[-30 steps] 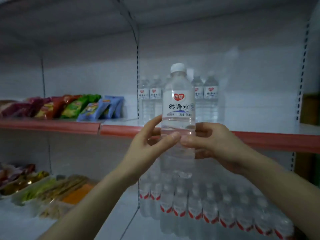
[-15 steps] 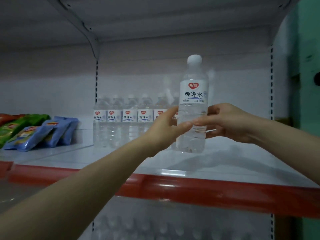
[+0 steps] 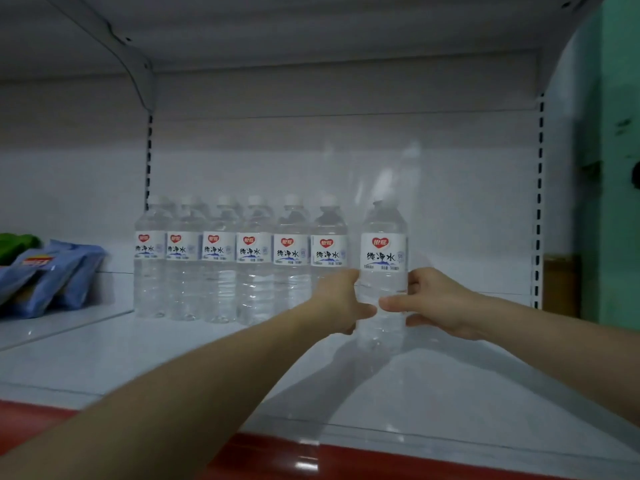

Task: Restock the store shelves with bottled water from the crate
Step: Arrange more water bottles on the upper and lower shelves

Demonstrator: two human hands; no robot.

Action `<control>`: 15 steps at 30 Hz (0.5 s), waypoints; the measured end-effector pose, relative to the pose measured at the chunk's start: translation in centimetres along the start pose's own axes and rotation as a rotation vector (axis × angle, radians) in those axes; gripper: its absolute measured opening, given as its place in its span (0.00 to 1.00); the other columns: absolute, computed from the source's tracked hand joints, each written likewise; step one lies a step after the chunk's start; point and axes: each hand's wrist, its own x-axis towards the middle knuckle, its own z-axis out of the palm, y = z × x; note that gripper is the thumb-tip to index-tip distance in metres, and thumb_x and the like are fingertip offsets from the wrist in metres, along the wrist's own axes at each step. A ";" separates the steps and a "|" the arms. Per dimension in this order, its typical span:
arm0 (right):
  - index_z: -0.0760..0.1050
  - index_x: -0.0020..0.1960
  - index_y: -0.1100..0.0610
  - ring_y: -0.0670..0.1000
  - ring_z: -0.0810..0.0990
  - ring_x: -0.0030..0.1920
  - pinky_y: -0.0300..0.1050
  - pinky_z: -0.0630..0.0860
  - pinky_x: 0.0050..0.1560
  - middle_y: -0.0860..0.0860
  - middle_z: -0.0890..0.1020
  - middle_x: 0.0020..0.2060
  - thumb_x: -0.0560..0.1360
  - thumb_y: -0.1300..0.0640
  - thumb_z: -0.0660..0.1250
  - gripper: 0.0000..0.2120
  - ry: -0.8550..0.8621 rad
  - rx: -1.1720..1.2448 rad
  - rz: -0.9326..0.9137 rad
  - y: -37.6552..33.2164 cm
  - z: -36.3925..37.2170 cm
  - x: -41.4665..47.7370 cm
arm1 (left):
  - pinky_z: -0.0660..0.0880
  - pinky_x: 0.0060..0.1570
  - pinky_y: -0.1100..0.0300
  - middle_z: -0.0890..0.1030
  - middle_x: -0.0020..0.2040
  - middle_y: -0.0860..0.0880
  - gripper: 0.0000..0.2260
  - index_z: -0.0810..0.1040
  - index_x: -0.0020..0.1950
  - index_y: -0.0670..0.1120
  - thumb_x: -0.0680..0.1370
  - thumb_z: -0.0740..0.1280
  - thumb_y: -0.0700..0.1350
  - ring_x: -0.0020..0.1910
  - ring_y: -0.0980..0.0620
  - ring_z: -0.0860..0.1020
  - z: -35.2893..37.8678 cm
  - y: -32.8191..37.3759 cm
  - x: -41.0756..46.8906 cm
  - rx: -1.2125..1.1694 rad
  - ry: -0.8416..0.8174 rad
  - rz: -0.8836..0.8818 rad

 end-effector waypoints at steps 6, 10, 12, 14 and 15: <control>0.73 0.44 0.48 0.42 0.79 0.42 0.32 0.74 0.36 0.45 0.81 0.43 0.74 0.63 0.67 0.10 -0.077 -0.058 0.031 -0.2 -0.4 1.7 | 0.79 0.42 0.53 0.77 0.38 0.42 0.09 0.71 0.51 0.39 0.76 0.68 0.40 0.35 0.47 0.77 0.1 -0.4 1.9 0.038 0.047 -0.107; 0.73 0.46 0.47 0.46 0.78 0.48 0.38 0.73 0.45 0.47 0.80 0.48 0.75 0.63 0.66 0.10 -0.063 -0.096 0.022 0.3 0.2 3.2 | 0.77 0.33 0.62 0.75 0.32 0.46 0.11 0.74 0.53 0.36 0.76 0.68 0.41 0.27 0.54 0.75 0.2 -1.1 3.4 0.089 0.092 -0.130; 0.73 0.53 0.47 0.46 0.77 0.48 0.36 0.73 0.43 0.47 0.80 0.50 0.76 0.63 0.65 0.12 -0.058 -0.091 0.015 0.5 0.5 3.9 | 0.76 0.31 0.62 0.74 0.31 0.47 0.11 0.75 0.53 0.36 0.77 0.67 0.42 0.27 0.54 0.75 0.3 -1.5 3.9 0.121 0.116 -0.126; 0.72 0.59 0.49 0.45 0.77 0.47 0.35 0.72 0.41 0.47 0.79 0.50 0.76 0.64 0.65 0.15 -0.054 -0.089 0.021 0.7 0.7 4.5 | 0.76 0.31 0.62 0.74 0.31 0.48 0.07 0.75 0.48 0.40 0.77 0.67 0.44 0.28 0.53 0.76 0.4 -2.0 4.3 0.168 0.141 -0.117; 0.71 0.60 0.49 0.45 0.76 0.47 0.35 0.72 0.41 0.47 0.79 0.50 0.76 0.64 0.64 0.16 -0.055 -0.088 0.032 0.7 0.6 4.8 | 0.76 0.32 0.61 0.75 0.32 0.49 0.07 0.73 0.45 0.42 0.77 0.67 0.45 0.29 0.52 0.77 0.5 -2.2 4.4 0.188 0.151 -0.120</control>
